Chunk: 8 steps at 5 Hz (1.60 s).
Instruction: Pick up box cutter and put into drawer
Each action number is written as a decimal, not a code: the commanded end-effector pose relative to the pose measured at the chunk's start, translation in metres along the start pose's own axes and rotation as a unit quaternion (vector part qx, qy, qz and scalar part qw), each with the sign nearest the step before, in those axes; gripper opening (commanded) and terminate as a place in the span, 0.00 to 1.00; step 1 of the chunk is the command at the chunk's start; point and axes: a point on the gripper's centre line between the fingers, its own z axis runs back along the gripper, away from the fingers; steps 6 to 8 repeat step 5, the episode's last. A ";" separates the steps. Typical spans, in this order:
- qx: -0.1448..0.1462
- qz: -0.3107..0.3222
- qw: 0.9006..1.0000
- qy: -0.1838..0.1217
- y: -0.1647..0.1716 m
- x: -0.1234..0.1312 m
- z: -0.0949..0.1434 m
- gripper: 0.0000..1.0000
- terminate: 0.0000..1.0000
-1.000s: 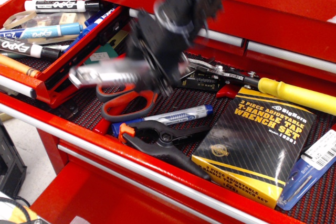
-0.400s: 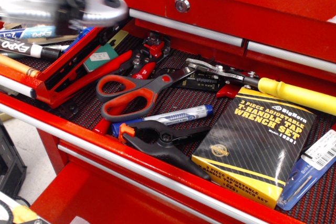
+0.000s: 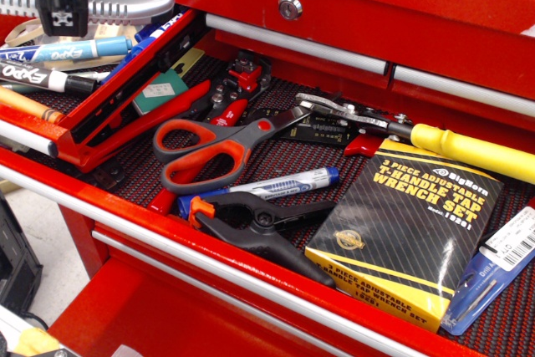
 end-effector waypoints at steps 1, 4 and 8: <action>0.042 -0.109 0.991 -0.069 0.016 -0.011 -0.009 1.00 0.00; 0.042 -0.109 0.991 -0.069 0.016 -0.011 -0.009 1.00 0.00; 0.042 -0.109 0.991 -0.069 0.016 -0.011 -0.009 1.00 1.00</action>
